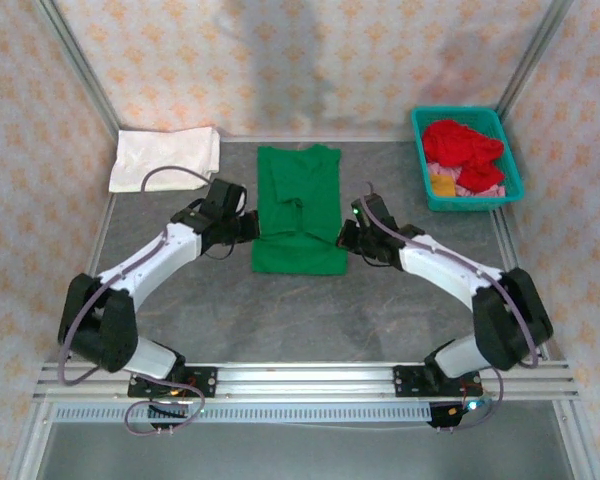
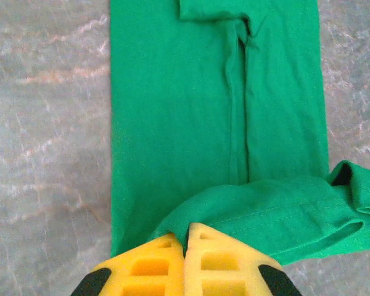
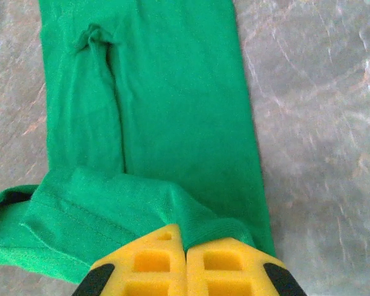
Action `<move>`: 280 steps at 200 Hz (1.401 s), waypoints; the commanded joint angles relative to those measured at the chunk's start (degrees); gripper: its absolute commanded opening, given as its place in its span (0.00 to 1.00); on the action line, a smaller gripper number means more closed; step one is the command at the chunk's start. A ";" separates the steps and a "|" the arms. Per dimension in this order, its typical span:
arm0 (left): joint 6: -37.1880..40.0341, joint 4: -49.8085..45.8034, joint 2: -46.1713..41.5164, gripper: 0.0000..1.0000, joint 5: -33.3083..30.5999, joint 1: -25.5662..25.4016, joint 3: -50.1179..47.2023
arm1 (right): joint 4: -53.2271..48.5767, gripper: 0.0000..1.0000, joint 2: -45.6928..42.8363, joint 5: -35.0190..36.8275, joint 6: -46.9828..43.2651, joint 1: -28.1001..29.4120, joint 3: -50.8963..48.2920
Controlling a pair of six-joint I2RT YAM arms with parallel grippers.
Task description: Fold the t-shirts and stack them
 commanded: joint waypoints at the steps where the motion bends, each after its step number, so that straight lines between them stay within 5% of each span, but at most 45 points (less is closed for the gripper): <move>1: 6.44 -1.99 3.00 0.00 -2.68 1.12 4.59 | 1.99 0.00 3.56 0.52 -5.02 -1.57 4.44; 185: 10.71 -1.84 30.98 0.00 -2.21 6.67 29.93 | 1.89 0.00 26.19 -3.07 -10.34 -7.44 26.07; 192: 11.06 -3.17 32.86 0.12 -2.05 6.94 32.79 | 1.64 0.01 27.36 -3.49 -10.64 -7.90 27.98; 205: 11.57 -6.43 36.73 0.43 -1.31 7.73 39.83 | -0.68 0.31 30.40 -4.74 -11.49 -8.77 33.55; 219: 12.15 -8.97 39.67 0.61 -1.96 8.47 46.80 | -7.11 0.44 33.93 -4.92 -12.12 -9.95 41.18; 243: 10.93 -12.27 37.12 0.63 -9.19 8.54 49.82 | -11.11 0.44 33.04 -6.23 -13.96 -10.64 43.93; 280: 7.30 2.96 18.61 0.54 -10.32 4.34 23.46 | 1.63 0.38 19.93 -12.43 -10.24 -9.50 22.70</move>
